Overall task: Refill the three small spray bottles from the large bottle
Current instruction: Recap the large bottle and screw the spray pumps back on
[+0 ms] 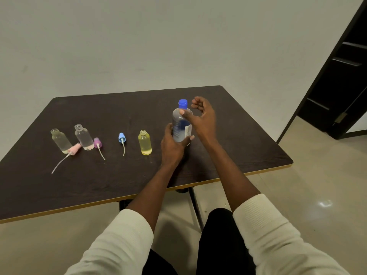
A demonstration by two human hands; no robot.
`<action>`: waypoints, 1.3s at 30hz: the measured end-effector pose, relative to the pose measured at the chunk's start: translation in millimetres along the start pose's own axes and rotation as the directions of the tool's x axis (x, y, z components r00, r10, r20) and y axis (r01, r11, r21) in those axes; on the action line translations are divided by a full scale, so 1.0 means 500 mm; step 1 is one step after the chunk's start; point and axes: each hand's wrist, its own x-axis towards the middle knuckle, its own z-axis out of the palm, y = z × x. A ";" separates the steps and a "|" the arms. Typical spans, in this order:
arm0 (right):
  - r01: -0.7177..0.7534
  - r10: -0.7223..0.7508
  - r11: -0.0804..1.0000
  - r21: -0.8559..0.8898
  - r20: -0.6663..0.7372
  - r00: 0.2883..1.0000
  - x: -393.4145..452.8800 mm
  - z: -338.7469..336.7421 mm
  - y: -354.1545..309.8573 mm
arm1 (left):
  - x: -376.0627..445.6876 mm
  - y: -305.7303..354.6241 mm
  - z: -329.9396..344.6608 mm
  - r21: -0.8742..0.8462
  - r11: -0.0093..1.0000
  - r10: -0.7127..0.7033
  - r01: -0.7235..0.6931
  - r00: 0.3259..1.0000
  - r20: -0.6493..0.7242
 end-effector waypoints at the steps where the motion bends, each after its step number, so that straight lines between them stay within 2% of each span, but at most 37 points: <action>1: -0.007 0.007 1.000 0.007 -0.054 0.998 -0.010 -0.003 0.007 | 0.000 -0.001 0.000 -0.001 1.000 -0.010 0.010 1.000 -0.011; 5: 0.004 -0.004 1.000 0.000 -0.198 0.980 -0.061 -0.016 0.022 | -0.016 0.004 -0.004 -0.016 0.998 -0.062 0.061 0.994 -0.095; 10: 0.148 -0.153 0.988 -0.040 -0.247 0.957 -0.115 -0.013 0.004 | -0.091 0.018 -0.051 -0.072 0.990 0.095 -0.118 0.958 -0.270; 13: 0.290 -0.294 0.956 -0.048 -0.146 0.945 -0.153 0.024 -0.027 | -0.110 0.009 -0.127 -0.039 0.966 0.216 -0.257 0.877 -0.429; 16: 0.372 -0.361 0.926 -0.060 0.142 0.921 -0.191 0.090 -0.047 | -0.105 -0.014 -0.226 -0.035 0.970 0.190 -0.240 0.841 -0.506; 19: 0.435 -0.337 0.884 -0.171 0.412 0.847 -0.215 0.192 -0.033 | -0.092 -0.044 -0.320 0.014 0.989 0.134 -0.148 0.847 -0.514; 22: 0.439 -0.229 0.847 -0.301 0.538 0.811 -0.229 0.290 -0.027 | -0.079 -0.063 -0.375 -0.017 0.999 0.033 -0.050 0.846 -0.533; 26: 0.421 -0.157 0.797 -0.433 0.524 0.837 -0.214 0.375 -0.023 | -0.072 -0.075 -0.387 -0.137 0.991 -0.078 0.004 0.836 -0.543; 31: 0.382 -0.072 0.699 -0.605 0.471 0.879 -0.180 0.433 -0.019 | -0.070 -0.078 -0.389 -0.125 0.991 -0.108 0.048 0.839 -0.533; 35: 0.418 -0.014 0.590 -0.690 0.509 0.861 -0.166 0.443 -0.027 | -0.071 -0.077 -0.392 -0.123 0.992 -0.101 0.036 0.813 -0.574; 39: 0.348 0.037 0.660 -0.666 0.492 0.870 -0.165 0.445 -0.025 | -0.068 -0.076 -0.392 -0.152 0.988 -0.121 0.037 0.796 -0.593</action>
